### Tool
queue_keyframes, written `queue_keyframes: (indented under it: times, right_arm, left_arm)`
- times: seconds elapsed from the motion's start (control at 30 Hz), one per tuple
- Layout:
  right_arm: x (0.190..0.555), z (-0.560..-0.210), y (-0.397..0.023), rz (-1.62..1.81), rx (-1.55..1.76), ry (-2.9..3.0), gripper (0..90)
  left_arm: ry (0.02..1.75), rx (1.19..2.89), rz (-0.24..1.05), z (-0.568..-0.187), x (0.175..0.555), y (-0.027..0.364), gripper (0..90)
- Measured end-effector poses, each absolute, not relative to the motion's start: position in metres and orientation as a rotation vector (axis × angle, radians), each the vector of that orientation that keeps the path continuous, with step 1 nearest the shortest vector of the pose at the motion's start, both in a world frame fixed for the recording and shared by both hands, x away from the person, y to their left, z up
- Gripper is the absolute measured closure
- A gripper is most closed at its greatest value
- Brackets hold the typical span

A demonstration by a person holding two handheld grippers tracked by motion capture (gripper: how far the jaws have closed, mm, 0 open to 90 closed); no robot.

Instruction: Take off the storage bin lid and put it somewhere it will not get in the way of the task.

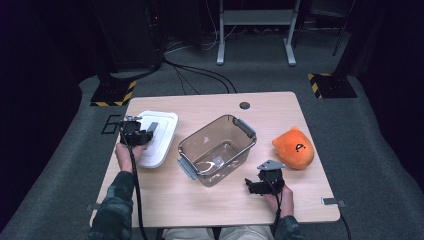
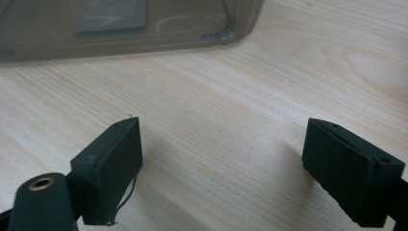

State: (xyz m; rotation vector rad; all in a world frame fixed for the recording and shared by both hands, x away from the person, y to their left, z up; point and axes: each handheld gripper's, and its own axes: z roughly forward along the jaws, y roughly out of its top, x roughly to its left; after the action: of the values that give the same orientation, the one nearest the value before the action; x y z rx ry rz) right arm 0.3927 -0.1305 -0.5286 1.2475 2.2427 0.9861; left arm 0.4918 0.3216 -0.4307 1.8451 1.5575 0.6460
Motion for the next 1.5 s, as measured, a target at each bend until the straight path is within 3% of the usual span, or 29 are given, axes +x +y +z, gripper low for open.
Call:
queue_keyframes:
  times: [0.63,0.97,1.03,1.27,1.5]
  right_arm:
    - [0.393,-0.529,-0.131,0.985,1.247,2.240,13.5]
    - [0.393,-0.529,-0.130,0.984,1.247,2.237,13.6]
    - [0.393,-0.529,-0.130,0.984,1.248,2.238,13.6]
    - [0.393,-0.529,-0.130,0.984,1.249,2.237,13.6]
    - [0.393,-0.529,-0.130,0.984,1.248,2.237,13.6]
  left_arm:
    - [1.739,1.818,0.594,-0.492,0.492,0.337,66.4]
    - [1.720,1.802,0.619,-0.503,0.490,0.337,65.7]
    - [1.715,1.816,0.611,-0.503,0.490,0.337,60.3]
    - [1.703,1.833,0.642,-0.496,0.485,0.338,28.8]
    - [1.646,1.818,0.633,-0.487,0.471,0.338,15.9]
